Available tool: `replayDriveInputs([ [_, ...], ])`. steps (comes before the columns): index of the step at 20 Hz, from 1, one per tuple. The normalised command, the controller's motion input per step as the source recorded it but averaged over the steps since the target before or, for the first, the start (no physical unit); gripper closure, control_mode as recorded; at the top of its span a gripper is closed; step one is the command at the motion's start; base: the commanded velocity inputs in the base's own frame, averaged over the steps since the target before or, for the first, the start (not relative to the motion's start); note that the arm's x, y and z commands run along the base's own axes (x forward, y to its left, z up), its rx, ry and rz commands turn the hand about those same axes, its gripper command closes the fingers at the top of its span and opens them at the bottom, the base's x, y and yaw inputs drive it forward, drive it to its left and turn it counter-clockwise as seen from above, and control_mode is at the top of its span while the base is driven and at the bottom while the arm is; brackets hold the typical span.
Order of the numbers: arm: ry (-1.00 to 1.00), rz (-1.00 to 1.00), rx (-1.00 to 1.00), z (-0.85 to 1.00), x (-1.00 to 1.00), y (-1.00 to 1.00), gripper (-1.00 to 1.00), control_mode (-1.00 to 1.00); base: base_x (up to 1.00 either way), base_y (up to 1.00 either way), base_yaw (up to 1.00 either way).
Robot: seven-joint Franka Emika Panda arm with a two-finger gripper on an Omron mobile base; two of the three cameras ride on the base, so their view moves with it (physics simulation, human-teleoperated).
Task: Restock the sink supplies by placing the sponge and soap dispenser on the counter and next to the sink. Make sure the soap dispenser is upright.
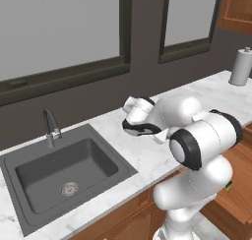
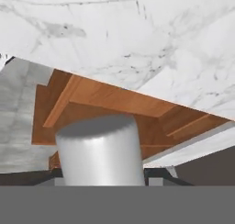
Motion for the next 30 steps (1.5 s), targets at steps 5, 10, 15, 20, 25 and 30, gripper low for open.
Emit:
replayDriveInputs([
  [5,0.13,0.00,-0.06,-0.02,0.35,0.53,1.00,-1.00,0.00,0.00,0.00],
  [10,0.14,0.00,-0.08,-0.09,0.32,0.45,1.00,-1.00,0.00,0.00,0.00],
  [15,0.14,0.00,-0.08,-0.18,0.22,0.40,1.00,-1.00,0.00,0.00,0.00],
  [20,0.04,0.00,-0.02,-0.21,0.14,0.23,1.00,-1.00,0.00,0.00,0.00],
  [25,0.00,0.00,-0.03,-0.20,0.08,0.16,1.00,-1.00,0.00,0.00,0.00],
  [30,0.00,0.00,-0.08,-0.22,0.16,0.19,1.00,-1.00,0.00,0.00,0.00],
])
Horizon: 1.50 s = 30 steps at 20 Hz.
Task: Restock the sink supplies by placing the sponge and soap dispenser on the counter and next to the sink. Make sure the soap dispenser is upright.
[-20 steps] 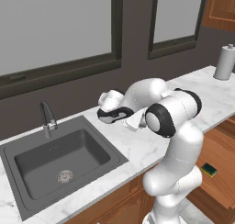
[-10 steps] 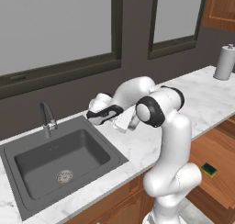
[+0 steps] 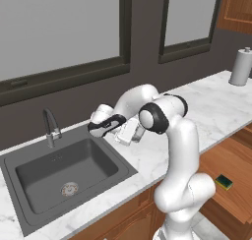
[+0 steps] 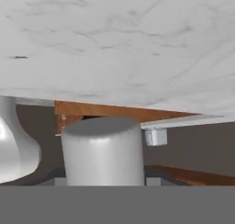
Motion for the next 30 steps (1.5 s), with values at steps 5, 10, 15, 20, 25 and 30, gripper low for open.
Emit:
replayDriveInputs([
  [5,0.00,0.00,-0.08,-0.22,0.20,0.22,1.00,-1.00,0.00,0.00,0.00],
  [10,0.00,0.00,-0.06,-0.26,0.11,0.16,1.00,-1.00,0.00,0.00,0.00],
  [15,0.00,0.00,-0.03,-0.28,0.18,0.09,1.00,-1.00,0.00,0.00,0.00],
  [20,0.00,0.00,-0.02,-0.26,0.22,0.14,1.00,-1.00,0.00,0.00,0.00],
  [25,0.03,0.00,0.00,-0.19,0.33,0.30,1.00,-1.00,0.00,0.00,0.00],
  [30,0.00,0.00,0.00,-0.34,0.23,0.23,-1.00,-1.00,0.00,0.00,0.00],
])
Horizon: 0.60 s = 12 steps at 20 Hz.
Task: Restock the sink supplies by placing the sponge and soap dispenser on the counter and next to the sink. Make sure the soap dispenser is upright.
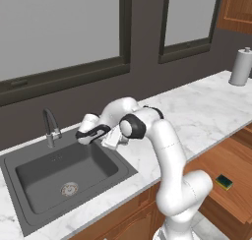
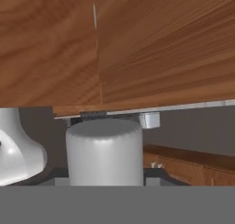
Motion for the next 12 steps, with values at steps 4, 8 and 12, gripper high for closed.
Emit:
replayDriveInputs([
  [4,-0.03,0.00,0.00,-0.30,0.01,0.17,-1.00,-1.00,0.00,0.00,0.00],
  [8,-0.03,0.00,0.00,-0.08,0.01,0.17,-1.00,-1.00,0.00,0.00,0.00],
  [12,-0.03,0.00,0.00,0.00,0.00,0.18,-1.00,-1.00,0.00,0.00,0.00],
])
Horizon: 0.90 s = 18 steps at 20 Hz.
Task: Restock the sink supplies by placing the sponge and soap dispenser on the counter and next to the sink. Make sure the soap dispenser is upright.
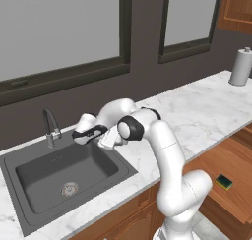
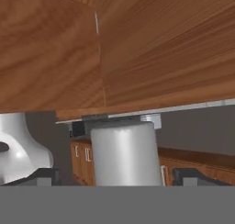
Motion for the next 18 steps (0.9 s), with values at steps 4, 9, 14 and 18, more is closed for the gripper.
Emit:
replayDriveInputs([
  [4,-0.09,0.00,-0.01,0.09,0.00,0.20,-1.00,-1.00,0.00,0.00,0.00],
  [9,-0.08,0.00,-0.02,0.30,0.02,0.20,-1.00,-1.00,0.00,0.00,0.00],
  [14,-0.05,0.00,-0.03,0.46,0.23,0.24,-1.00,-1.00,0.00,0.00,0.00],
  [18,-0.02,0.00,-0.04,0.48,0.19,0.18,-1.00,-1.00,0.00,0.00,0.00],
])
